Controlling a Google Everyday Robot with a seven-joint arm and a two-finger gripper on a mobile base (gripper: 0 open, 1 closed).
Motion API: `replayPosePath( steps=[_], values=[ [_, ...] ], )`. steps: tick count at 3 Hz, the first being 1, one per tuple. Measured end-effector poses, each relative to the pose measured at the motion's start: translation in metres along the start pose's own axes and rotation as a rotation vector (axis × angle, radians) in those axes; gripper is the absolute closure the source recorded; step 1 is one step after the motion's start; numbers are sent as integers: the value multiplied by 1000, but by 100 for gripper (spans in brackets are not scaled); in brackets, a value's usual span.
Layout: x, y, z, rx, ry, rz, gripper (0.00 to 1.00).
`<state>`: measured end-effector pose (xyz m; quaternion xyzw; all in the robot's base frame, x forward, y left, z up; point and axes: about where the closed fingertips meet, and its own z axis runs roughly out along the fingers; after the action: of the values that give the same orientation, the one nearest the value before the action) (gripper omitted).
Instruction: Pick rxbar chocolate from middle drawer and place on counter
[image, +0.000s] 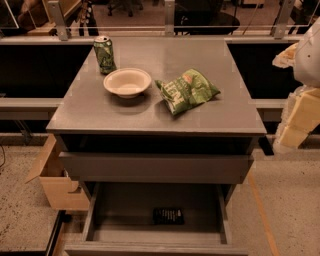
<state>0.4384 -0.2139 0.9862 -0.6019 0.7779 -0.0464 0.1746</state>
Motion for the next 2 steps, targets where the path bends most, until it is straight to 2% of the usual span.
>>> replayPosePath(
  steps=[1,2],
  values=[
    [0,0,0,0,0,0,0],
    [2,10,7,-13,-44,-8,0]
  ],
)
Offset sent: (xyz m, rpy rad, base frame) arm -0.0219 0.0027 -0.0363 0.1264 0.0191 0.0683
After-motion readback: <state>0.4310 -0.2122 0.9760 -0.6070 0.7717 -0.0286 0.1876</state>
